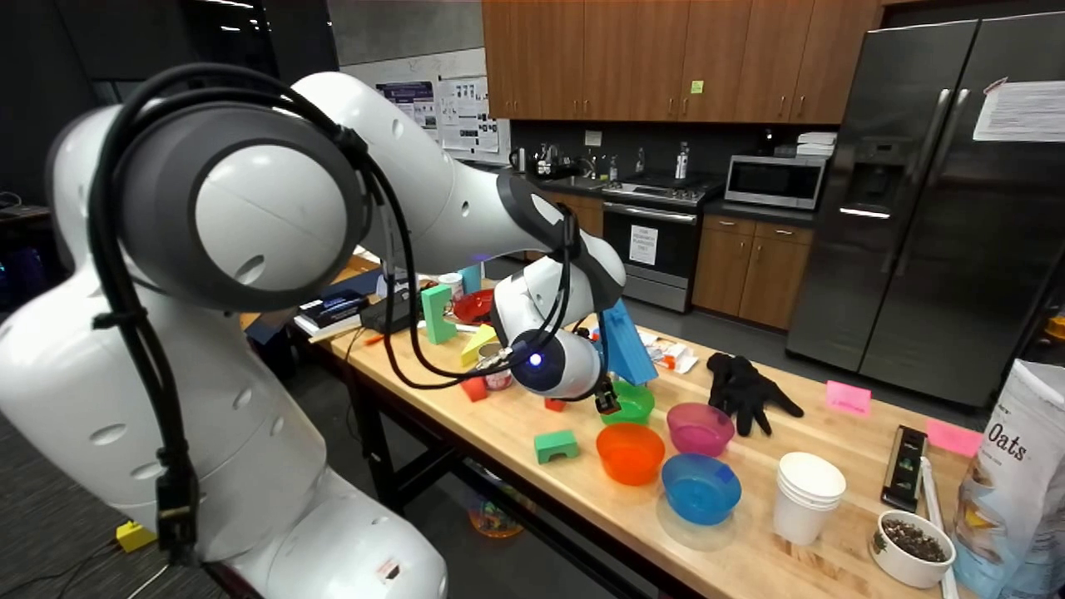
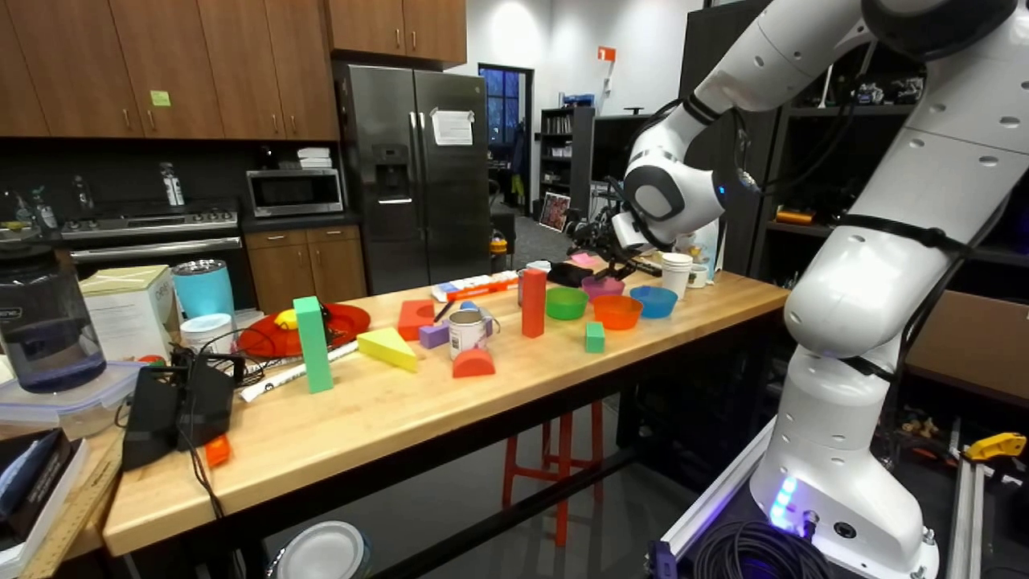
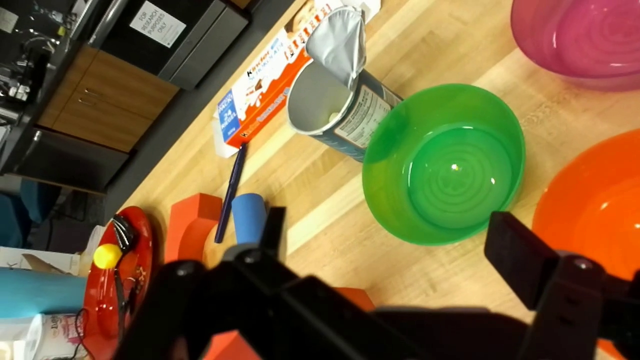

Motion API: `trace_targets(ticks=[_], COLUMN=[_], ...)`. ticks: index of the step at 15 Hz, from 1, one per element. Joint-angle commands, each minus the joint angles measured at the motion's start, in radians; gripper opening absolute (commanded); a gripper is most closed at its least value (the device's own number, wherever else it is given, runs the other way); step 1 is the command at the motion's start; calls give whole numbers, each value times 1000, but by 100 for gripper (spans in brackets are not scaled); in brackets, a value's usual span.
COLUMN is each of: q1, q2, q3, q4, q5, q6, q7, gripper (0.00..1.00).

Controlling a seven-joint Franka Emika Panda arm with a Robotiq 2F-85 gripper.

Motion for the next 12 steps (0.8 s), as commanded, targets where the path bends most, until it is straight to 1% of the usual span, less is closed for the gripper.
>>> trace_targets(ticks=[1, 4, 6, 12], q1=[6, 8, 2, 9], q2=[16, 65, 66, -8], q3=[-5, -1, 7, 42], q4=[7, 29, 41, 117], q5=[7, 7, 12, 10], q6=[-8, -33, -30, 61], q7=[-8, -14, -37, -145], gripper=[100, 100, 100, 100])
